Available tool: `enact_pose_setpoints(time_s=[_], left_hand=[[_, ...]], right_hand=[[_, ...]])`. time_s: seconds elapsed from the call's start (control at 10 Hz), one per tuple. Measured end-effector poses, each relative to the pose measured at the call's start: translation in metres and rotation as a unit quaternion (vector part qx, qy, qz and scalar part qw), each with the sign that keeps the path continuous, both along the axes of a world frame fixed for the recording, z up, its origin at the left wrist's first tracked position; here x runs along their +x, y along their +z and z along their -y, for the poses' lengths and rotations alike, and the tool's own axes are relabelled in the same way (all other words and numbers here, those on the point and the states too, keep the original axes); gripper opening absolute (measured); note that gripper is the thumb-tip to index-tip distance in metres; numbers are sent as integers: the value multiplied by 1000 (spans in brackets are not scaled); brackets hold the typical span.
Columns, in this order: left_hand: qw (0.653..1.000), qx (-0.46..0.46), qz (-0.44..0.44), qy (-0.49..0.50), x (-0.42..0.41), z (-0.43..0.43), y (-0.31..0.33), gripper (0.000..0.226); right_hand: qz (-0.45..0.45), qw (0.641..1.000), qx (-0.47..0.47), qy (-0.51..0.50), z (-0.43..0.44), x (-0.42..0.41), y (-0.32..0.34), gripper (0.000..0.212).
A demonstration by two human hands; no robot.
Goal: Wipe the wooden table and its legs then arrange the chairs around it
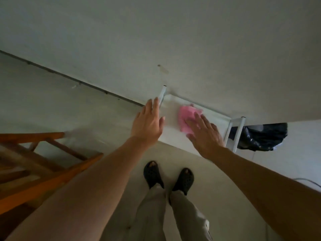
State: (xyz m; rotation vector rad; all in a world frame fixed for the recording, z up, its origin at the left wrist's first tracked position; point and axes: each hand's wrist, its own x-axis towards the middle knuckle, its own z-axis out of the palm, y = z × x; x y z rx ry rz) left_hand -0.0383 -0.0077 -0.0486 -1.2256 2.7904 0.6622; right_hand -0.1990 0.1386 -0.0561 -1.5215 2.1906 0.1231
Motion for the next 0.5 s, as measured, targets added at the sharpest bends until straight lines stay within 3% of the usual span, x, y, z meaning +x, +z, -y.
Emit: enact_pose_setpoints(time_s=[0.1,0.3,0.4,0.5], left_hand=[[999,1,-35,2,-6,1,-28,67],[994,-38,-103,17,-7,-2,-56,62],[994,-52,-96,20,-3,4,-55,61],[995,-43,-86,23,-5,1,-55,62]], right_hand=[[-25,999,42,4,-24,9,-34,79],[-73,997,22,0,-31,16,-59,86],[-56,998,38,6,-25,21,-54,90],[21,998,41,-35,-9,10,-30,77]])
